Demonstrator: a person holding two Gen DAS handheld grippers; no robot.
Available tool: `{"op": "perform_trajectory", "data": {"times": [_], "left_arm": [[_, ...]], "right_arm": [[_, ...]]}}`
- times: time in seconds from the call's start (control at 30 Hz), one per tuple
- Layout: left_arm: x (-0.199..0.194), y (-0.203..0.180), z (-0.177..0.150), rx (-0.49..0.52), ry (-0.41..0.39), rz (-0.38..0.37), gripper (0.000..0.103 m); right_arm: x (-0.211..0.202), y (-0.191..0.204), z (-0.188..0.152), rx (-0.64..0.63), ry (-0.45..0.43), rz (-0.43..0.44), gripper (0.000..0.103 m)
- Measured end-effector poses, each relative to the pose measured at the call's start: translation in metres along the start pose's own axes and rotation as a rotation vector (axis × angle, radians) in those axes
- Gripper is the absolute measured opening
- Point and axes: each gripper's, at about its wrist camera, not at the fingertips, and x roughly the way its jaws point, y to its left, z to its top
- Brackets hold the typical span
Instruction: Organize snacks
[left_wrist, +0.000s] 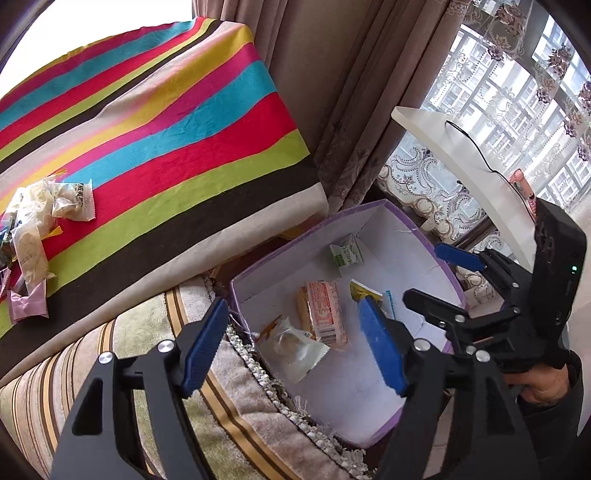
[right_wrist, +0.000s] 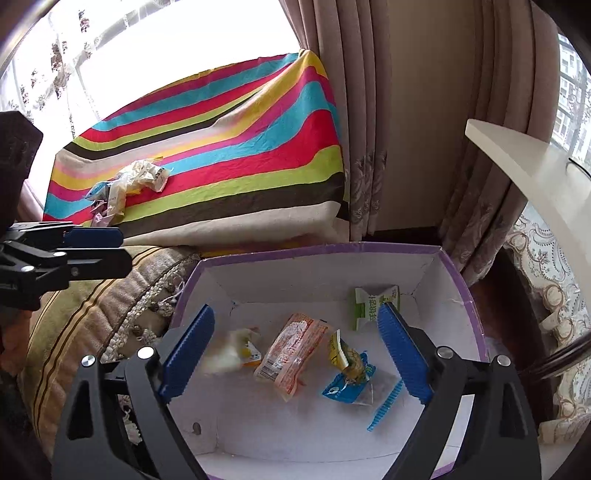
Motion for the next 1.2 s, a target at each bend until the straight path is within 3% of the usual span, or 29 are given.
{"op": "perform_trajectory", "data": {"times": [0.17,0.37,0.5,0.6,0.67,0.73,0.8,0.97,1.07,1.2], "left_arm": [[-0.004,0.008,-0.005,-0.020,-0.009,0.008,0.073],[-0.016,0.014,-0.005,-0.047,-0.050,0.027,0.073],[-0.030,0.017,-0.004,-0.040,-0.093,0.060,0.073],[-0.039,0.024,-0.006,-0.056,-0.112,0.078,0.073],[-0.042,0.031,-0.007,-0.075,-0.118,0.091,0.073],[-0.042,0.037,-0.007,-0.091,-0.116,0.098,0.073],[-0.043,0.042,-0.007,-0.103,-0.114,0.103,0.073],[-0.051,0.054,-0.007,-0.127,-0.134,0.114,0.073],[-0.053,0.066,-0.007,-0.158,-0.138,0.114,0.073],[-0.056,0.083,-0.009,-0.192,-0.141,0.122,0.073]], "right_arm": [[-0.067,-0.006,-0.017,-0.167,-0.071,-0.142,0.087],[-0.144,-0.076,-0.056,-0.189,-0.044,-0.305,0.085],[-0.168,-0.126,-0.069,-0.098,-0.030,-0.223,0.080],[-0.163,-0.153,-0.075,-0.074,0.015,-0.176,0.080],[-0.152,-0.164,-0.070,-0.102,0.072,-0.185,0.080],[-0.147,-0.176,-0.056,-0.118,0.071,-0.168,0.080],[-0.143,-0.193,-0.036,-0.118,0.042,-0.159,0.080],[-0.165,-0.233,0.011,-0.056,-0.087,-0.259,0.084],[-0.181,-0.231,0.018,-0.033,-0.141,-0.301,0.088],[-0.177,-0.194,0.020,-0.051,-0.128,-0.360,0.089]]}}
